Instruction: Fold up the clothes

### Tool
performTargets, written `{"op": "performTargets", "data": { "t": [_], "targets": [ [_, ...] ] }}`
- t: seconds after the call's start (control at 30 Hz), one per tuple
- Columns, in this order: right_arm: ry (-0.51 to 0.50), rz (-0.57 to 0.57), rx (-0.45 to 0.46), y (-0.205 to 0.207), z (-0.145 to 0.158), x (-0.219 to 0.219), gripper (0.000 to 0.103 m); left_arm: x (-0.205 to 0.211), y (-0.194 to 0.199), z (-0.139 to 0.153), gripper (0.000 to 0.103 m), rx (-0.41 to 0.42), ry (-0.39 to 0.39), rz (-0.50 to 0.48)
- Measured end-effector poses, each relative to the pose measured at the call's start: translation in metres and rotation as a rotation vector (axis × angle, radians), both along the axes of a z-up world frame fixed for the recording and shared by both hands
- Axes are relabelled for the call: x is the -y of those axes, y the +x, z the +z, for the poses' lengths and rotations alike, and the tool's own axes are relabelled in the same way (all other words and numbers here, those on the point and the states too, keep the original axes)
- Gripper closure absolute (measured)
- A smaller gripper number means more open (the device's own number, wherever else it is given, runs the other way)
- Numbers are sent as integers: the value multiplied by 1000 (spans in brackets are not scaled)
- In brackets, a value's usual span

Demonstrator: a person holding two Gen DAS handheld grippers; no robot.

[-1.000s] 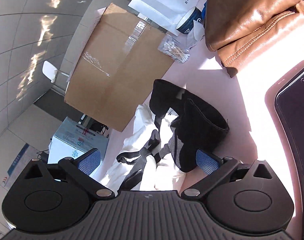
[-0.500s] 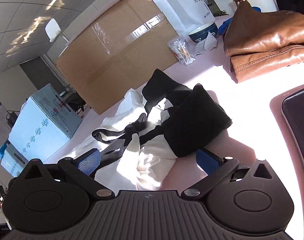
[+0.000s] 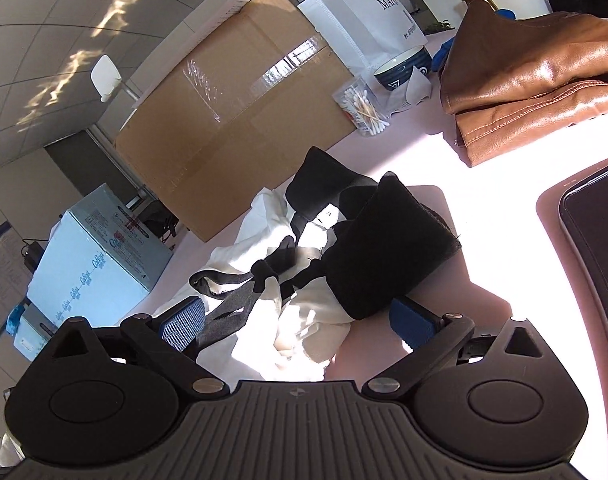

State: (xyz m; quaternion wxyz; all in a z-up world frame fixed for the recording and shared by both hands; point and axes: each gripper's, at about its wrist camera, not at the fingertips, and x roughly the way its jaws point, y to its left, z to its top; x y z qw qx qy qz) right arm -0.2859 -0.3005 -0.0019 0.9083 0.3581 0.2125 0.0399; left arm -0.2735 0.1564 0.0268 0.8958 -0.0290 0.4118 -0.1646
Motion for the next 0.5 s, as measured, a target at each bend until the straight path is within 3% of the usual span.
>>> {"op": "performTargets", "data": {
  "t": [0.17, 0.2, 0.33, 0.37, 0.5],
  "targets": [
    [54, -93, -57, 7, 0, 14, 31, 0, 1, 2, 57, 7, 37, 36],
    [59, -113, -69, 10, 1, 15, 36, -1, 2, 2, 60, 6, 37, 41],
    [50, -169, -100, 16, 0, 17, 51, -8, 3, 2, 87, -13, 3, 64],
    [30, -178, -103, 17, -1, 15, 54, -10, 4, 2, 90, -19, -6, 68],
    [-5, -211, -121, 21, -6, 17, 84, -17, 6, 1, 96, -41, -73, 94]
  ]
}}
